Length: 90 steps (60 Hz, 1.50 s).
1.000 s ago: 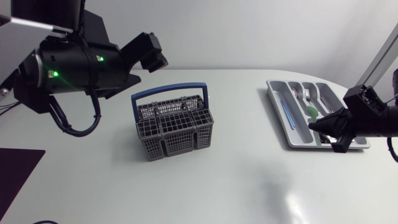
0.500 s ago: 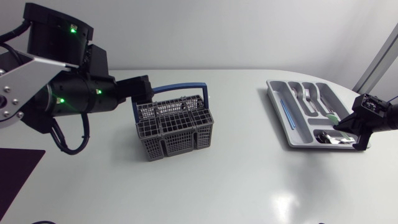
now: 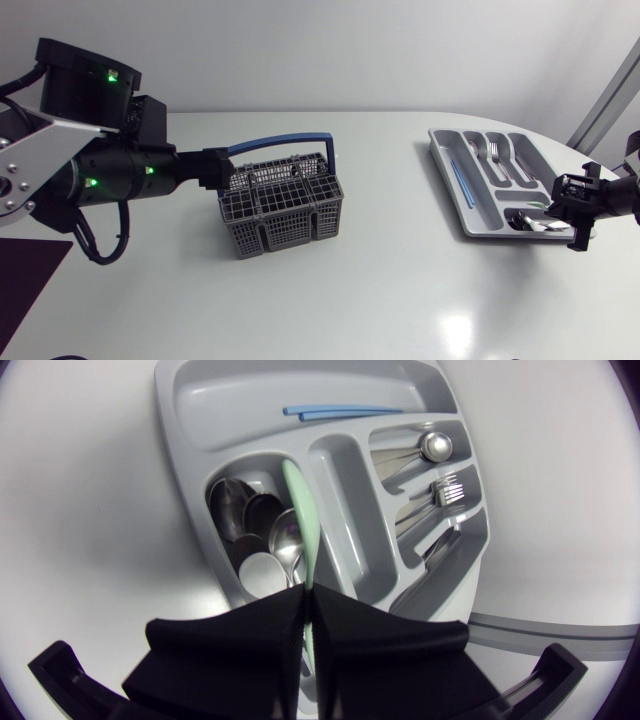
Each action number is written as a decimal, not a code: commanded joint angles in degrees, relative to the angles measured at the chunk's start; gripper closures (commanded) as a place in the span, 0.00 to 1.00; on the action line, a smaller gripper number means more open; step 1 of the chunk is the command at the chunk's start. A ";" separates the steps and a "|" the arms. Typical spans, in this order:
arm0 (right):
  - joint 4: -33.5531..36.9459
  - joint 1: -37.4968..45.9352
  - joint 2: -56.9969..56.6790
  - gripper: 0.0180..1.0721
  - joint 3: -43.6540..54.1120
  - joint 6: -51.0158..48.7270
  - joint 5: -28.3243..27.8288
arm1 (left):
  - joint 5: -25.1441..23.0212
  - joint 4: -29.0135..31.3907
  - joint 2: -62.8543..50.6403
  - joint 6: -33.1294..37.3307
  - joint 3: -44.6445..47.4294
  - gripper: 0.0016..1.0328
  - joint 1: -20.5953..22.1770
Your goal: Unload the cutlery basket into the drawer organizer.
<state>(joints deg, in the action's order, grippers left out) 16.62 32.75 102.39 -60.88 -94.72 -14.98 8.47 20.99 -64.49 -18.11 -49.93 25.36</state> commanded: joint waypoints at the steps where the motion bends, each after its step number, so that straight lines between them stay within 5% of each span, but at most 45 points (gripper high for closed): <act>1: -2.47 0.56 1.94 0.90 2.61 -3.02 1.27 | 0.32 -0.16 1.30 1.41 1.77 0.05 -0.40; 17: -13.37 1.09 0.44 0.42 8.06 -2.67 1.10 | 0.32 0.19 3.32 2.20 2.82 0.05 -0.40; 20: -13.28 1.09 -0.61 0.06 7.97 -0.91 0.57 | 0.32 0.36 3.76 2.20 3.09 0.05 -0.40; 21: -13.19 1.09 -0.96 0.02 7.97 -0.38 0.31 | 0.32 0.36 3.84 2.29 3.26 0.05 -0.40; 58: -9.68 -3.40 -21.53 0.04 11.93 34.51 -14.90 | 0.32 1.77 11.49 9.23 7.92 0.05 -3.66; 71: -11.17 -7.00 -30.05 0.04 15.18 48.84 -14.90 | 0.32 1.77 14.57 13.27 10.56 0.05 -4.80; 84: -22.42 -10.43 -41.48 0.04 24.76 61.41 -12.79 | 0.32 1.68 18.26 17.32 13.90 0.05 -6.64; 90: -29.72 -13.50 -48.34 0.04 31.09 66.24 -6.37 | 0.41 1.68 20.02 18.55 15.39 0.05 -7.00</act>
<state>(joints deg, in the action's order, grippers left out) -9.54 21.15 58.22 -34.30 -33.91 -23.99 8.49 22.65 -45.98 -1.87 -36.45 18.87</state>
